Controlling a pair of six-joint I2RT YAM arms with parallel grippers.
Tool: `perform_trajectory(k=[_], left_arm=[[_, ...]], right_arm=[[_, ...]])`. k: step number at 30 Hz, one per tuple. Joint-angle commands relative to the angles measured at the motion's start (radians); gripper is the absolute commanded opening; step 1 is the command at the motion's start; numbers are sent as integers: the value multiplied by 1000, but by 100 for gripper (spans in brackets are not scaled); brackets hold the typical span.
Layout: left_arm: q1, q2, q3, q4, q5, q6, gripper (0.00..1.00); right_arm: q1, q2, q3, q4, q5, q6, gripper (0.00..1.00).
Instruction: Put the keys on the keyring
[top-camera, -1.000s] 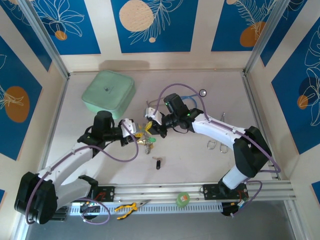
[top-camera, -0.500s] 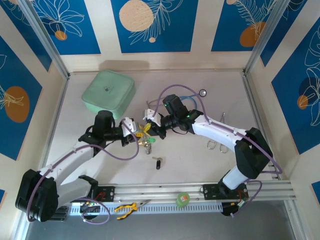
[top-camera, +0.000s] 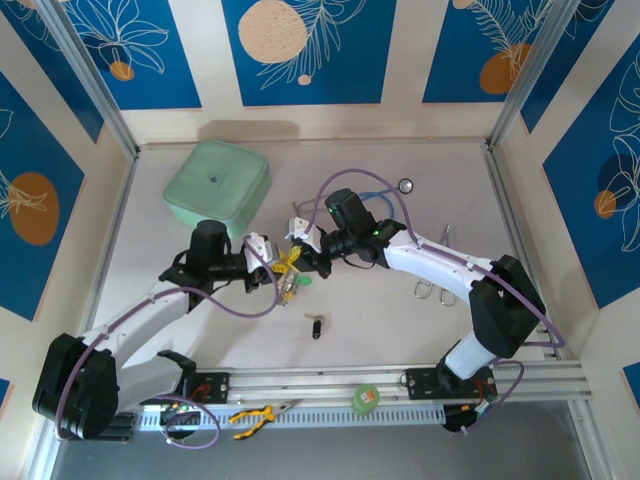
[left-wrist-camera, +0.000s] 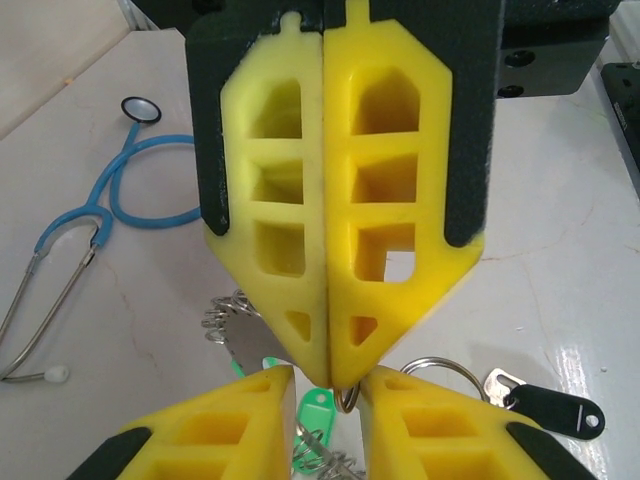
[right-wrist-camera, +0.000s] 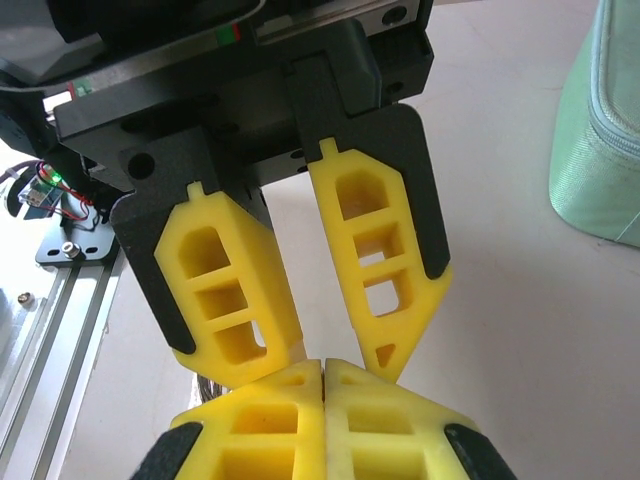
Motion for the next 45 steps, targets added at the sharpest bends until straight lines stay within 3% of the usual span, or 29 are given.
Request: perform_trajectory(k=[1, 5, 7, 10, 13, 16, 19, 24, 30, 36, 45], left_arm=[[6, 11, -9, 11, 33, -17, 20], [9, 9, -25, 63, 50, -58, 12], [9, 6, -35, 110, 63, -80, 2], [9, -1, -47, 156, 72, -97, 0], [11, -15, -55, 168, 75, -92, 0], [11, -26, -81, 217, 77, -102, 0], [8, -34, -130, 343, 87, -150, 0], [10, -24, -184, 522, 110, -209, 0], [8, 12, -192, 576, 202, -193, 0], [9, 35, -203, 629, 209, -195, 0], [9, 37, -204, 635, 217, -198, 0]], right_arm=[[9, -30, 3, 44, -66, 13, 0], [4, -36, -27, 92, -96, 29, 0], [9, -36, -34, 106, -98, 26, 0], [8, -51, -54, 146, -73, 36, 0], [-24, -101, -105, 238, -86, 100, 28], [-86, -170, -178, 343, -124, 175, 37], [-135, -216, -253, 399, -129, 185, 37], [-114, -242, -356, 454, -65, 54, 34], [-81, -205, -377, 530, -25, 17, 34], [-59, -180, -359, 516, -62, -8, 34], [-41, -151, -330, 508, -72, -19, 23]])
